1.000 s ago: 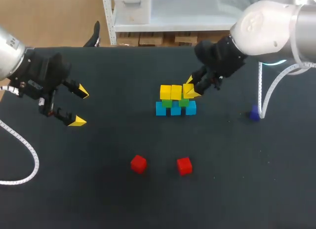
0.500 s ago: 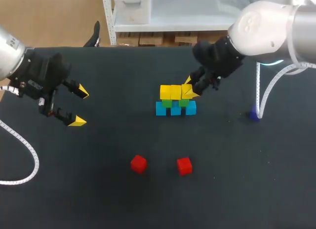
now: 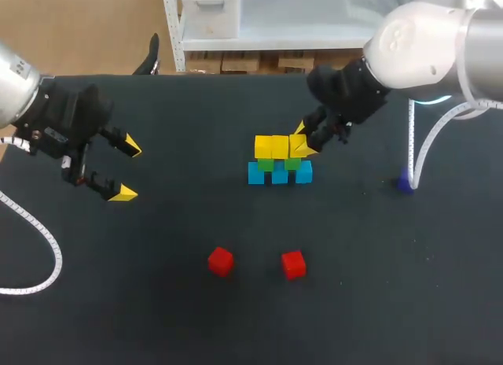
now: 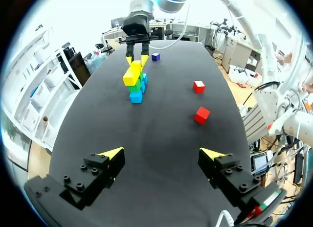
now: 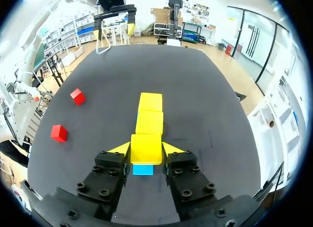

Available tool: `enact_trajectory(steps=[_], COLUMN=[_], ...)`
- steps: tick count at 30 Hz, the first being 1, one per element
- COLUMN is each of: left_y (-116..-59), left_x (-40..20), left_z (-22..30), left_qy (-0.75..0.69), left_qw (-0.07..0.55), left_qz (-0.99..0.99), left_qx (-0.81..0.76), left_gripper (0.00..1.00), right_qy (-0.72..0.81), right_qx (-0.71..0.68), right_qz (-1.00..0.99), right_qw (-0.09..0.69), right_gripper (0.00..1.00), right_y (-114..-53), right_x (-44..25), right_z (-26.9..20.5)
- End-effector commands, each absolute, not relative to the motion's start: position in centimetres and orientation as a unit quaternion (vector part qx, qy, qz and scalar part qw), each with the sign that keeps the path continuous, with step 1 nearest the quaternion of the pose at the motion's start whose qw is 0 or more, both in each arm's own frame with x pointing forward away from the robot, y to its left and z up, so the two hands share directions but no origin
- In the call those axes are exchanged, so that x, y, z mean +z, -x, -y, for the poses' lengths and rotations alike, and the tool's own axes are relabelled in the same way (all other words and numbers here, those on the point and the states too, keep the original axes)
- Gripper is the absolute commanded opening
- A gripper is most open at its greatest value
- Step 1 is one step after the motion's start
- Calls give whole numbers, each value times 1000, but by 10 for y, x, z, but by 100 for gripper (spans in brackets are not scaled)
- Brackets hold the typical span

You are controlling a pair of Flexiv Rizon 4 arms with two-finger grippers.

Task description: Place the blue cubes, place green cubes on the blue cubes, place the yellow cubes on the green cubes, then place the red cubes on the yellow cubes, and place purple cube on the red cubes.

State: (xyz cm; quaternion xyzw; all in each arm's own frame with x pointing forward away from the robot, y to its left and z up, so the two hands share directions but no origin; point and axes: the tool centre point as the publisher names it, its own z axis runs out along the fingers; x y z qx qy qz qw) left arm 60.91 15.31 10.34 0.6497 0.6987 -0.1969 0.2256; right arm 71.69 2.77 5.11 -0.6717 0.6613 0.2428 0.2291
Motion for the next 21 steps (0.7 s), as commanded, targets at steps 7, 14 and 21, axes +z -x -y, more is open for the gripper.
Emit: enact_trajectory(steps=[7,14,21], left_y=[-609,-609,-609], left_x=[103,103,103], left_z=[-154,-154,-154], left_qy=[-650,-650,-650], left_qw=[227,227,227], left_qz=[-697,-697,-697], left_qx=[-198,-198,-198], left_gripper=[100,100,100], right_qy=[668,667,666], right_qx=[243,242,242], right_qz=[-664,-665,-666], right_qw=[232,233,233], right_gripper=[0,0,0], right_y=[-719,-719,-719], right_x=[48,47,47], right_z=[-30,-30,-30])
